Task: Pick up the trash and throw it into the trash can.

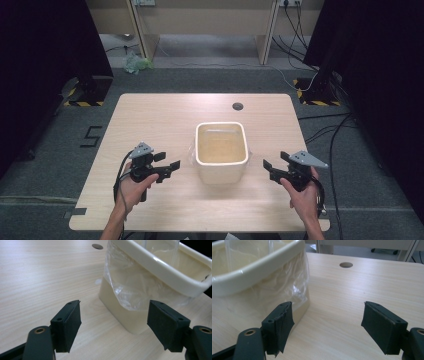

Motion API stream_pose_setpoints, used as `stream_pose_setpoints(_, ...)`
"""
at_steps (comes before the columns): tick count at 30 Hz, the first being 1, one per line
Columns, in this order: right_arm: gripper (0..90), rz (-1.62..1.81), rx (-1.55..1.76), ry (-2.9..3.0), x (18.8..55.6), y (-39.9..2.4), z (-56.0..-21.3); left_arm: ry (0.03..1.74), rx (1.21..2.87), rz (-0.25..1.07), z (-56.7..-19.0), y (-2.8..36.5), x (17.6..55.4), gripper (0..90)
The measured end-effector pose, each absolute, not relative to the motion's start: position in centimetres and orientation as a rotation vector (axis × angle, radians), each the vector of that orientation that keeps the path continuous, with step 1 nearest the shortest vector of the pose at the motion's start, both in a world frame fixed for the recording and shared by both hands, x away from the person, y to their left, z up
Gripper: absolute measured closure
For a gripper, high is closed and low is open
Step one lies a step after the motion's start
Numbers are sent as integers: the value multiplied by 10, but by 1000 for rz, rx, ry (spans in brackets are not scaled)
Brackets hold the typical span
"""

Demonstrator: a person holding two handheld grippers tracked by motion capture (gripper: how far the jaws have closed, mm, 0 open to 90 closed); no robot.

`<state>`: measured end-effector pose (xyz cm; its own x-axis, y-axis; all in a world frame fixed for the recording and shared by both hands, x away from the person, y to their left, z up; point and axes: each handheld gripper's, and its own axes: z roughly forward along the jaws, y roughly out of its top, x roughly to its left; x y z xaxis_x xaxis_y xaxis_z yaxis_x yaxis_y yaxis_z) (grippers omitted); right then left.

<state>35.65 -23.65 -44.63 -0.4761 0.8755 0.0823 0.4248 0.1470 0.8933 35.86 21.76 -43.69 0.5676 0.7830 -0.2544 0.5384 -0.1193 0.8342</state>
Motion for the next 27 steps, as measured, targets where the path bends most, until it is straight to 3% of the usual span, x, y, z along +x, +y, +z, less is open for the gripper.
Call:
stream_pose_setpoints(15,240,1162,1267,2085,346,-237,-493,1182,1900,260,-491,225,351,250)
stream_pose_setpoints(27,230,1072,1271,2154,340,-236,-513,1216,1987,367,-510,233,344,243)
